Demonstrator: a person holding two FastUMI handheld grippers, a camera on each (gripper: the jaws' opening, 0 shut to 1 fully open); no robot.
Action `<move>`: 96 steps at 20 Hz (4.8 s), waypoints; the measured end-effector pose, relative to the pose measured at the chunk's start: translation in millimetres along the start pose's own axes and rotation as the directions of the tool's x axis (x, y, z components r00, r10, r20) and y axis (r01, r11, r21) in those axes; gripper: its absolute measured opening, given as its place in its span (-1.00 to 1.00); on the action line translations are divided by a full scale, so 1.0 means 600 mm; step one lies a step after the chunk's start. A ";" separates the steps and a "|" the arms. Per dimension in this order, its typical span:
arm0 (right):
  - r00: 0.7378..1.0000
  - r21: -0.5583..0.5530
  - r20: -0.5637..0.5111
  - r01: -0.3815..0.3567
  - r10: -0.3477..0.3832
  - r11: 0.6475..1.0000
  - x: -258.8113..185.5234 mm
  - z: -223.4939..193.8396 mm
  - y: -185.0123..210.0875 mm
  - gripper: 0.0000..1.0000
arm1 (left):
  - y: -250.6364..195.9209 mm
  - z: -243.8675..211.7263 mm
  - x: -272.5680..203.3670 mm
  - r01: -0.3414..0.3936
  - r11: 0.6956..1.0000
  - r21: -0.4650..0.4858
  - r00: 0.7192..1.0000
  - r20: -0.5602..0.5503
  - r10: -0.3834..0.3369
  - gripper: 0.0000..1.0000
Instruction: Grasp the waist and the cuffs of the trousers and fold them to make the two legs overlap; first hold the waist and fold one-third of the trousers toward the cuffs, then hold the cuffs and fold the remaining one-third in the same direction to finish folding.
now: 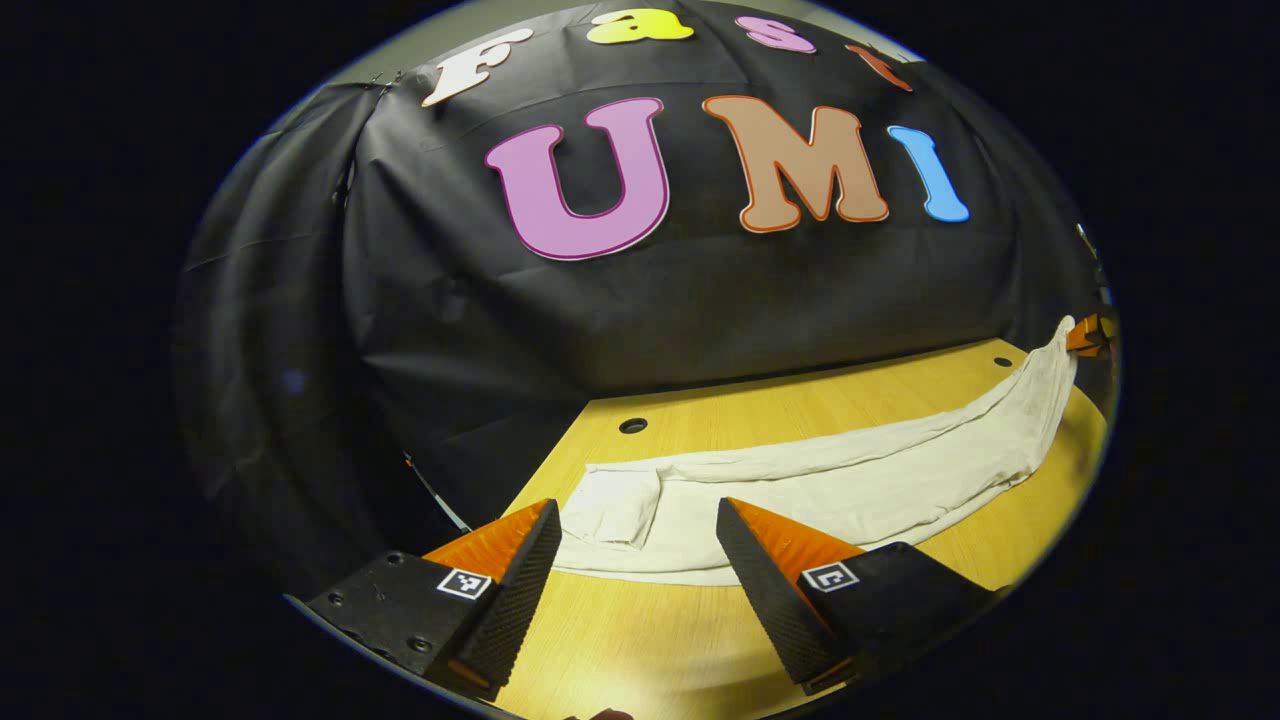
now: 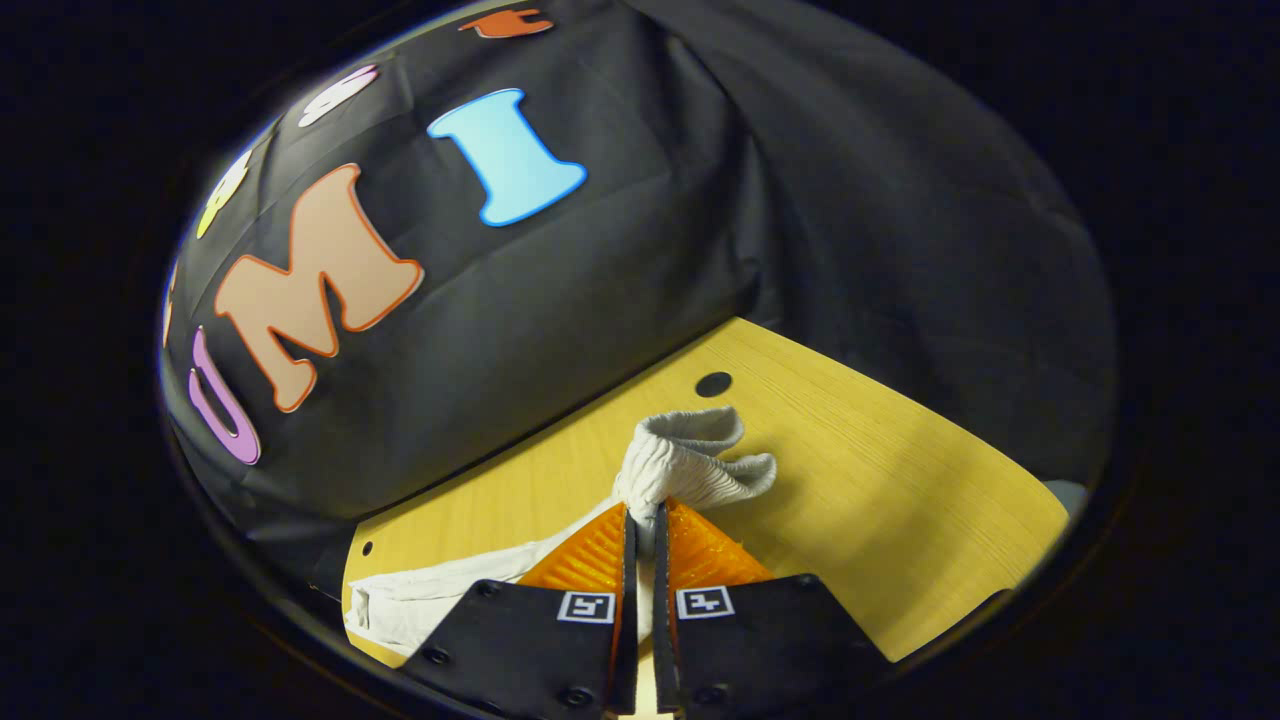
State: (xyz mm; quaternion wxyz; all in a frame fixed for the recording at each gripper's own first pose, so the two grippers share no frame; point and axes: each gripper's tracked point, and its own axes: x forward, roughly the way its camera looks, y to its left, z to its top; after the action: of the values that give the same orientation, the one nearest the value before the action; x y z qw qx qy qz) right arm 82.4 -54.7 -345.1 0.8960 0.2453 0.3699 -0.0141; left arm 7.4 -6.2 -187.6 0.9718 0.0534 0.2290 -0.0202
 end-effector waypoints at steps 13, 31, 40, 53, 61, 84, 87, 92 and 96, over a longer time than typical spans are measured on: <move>0.978 -0.226 0.006 -0.202 0.209 0.953 -0.062 -0.069 0.284 -0.84 | 0.119 -0.046 0.029 -0.011 1.000 -0.020 0.999 -0.030 0.011 0.92; 0.929 -0.490 -0.321 -0.329 0.183 0.807 -0.034 -0.418 0.338 -0.78 | 0.172 -0.105 0.073 0.033 0.999 -0.039 0.995 -0.091 -0.037 0.92; 0.919 -0.518 -0.343 -0.359 0.196 0.776 -0.088 -0.430 0.334 0.94 | 0.159 -0.139 0.144 0.075 0.993 -0.089 0.988 -0.127 -0.086 0.92; 0.947 -0.570 -0.286 -0.293 0.148 0.767 -0.126 -0.385 0.301 0.83 | 0.143 -0.248 0.230 0.075 0.981 -0.177 0.953 -0.277 -0.123 0.92; 0.954 -0.570 -0.266 -0.270 0.137 0.776 -0.130 -0.367 0.294 0.83 | 0.133 -0.262 0.235 0.084 0.982 -0.170 0.945 -0.298 -0.133 0.92; 0.954 -0.484 -0.241 -0.277 0.178 0.830 -0.167 -0.267 0.158 0.93 | 0.049 -0.088 0.222 0.018 0.978 -0.210 0.982 -0.179 -0.056 -1.00; 0.949 -0.482 -0.246 -0.296 0.197 0.824 -0.169 -0.255 0.143 0.83 | 0.013 -0.030 0.210 0.040 0.984 -0.172 0.988 -0.138 -0.064 -1.00; 0.945 -0.465 -0.242 -0.313 0.221 0.828 -0.177 -0.235 0.112 0.83 | -0.060 0.055 0.192 0.092 0.986 -0.141 0.992 -0.072 -0.103 -1.00; 0.947 -0.448 -0.234 -0.306 0.220 0.840 -0.183 -0.222 0.075 0.92 | -0.119 0.108 0.184 0.137 0.983 -0.118 0.990 -0.020 -0.140 -1.00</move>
State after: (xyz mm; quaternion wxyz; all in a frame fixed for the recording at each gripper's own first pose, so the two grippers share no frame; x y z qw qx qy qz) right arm -75.5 27.7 -332.8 0.8862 0.0654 0.4009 0.2226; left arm 130.2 -86.1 -186.1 0.9662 -0.0193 0.2464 -0.0735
